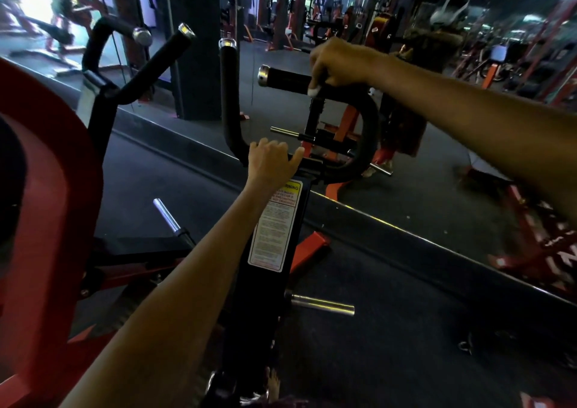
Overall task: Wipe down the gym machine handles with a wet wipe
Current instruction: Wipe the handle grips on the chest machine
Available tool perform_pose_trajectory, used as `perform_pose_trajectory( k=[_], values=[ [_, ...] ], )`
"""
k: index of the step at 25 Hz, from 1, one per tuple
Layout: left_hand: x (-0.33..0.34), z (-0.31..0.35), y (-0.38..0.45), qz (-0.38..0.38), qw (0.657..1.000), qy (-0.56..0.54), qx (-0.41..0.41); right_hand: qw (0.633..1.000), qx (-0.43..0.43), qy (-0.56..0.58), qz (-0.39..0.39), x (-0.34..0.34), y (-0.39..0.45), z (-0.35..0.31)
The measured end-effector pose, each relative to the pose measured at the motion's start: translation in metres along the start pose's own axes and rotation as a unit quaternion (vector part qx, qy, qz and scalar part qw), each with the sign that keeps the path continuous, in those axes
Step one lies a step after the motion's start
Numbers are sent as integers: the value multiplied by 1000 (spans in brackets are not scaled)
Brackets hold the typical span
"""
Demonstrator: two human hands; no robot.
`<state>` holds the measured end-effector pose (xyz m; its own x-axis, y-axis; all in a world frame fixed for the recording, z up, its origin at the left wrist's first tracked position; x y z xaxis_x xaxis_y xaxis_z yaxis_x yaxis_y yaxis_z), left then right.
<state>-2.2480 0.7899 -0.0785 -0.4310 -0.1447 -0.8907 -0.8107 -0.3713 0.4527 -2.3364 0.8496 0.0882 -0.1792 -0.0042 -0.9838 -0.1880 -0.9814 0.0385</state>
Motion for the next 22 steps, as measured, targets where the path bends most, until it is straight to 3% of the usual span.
perform_pose_trajectory(
  k=[2,6,16,19,22],
  values=[
    [-1,2,0,-1,1000,2,-5,999,19,-23,-25,-10,0,0],
    [-3,1,0,-8,1000,8,1,994,-15,-33,107,-15,39,-44],
    [-3,0,0,-21,1000,-6,13,997,-40,-58,40,12,0,-13],
    [-3,-1,1,-24,1000,-10,13,997,-47,-47,47,13,-34,8],
    [-2,-1,1,-20,1000,-9,11,997,0,-12,80,18,-67,30]
  ],
)
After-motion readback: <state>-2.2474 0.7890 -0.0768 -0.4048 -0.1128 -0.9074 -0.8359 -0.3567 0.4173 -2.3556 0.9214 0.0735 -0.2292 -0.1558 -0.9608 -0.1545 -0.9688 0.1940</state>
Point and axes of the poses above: each hand's wrist, its own y-axis towards the middle knuckle, its own x-axis out of the palm, z = x × y, the point moved 5 cm from there along y, towards the middle knuckle, and after that the axes turned 10 degrees about y, right-handed, at the moved point
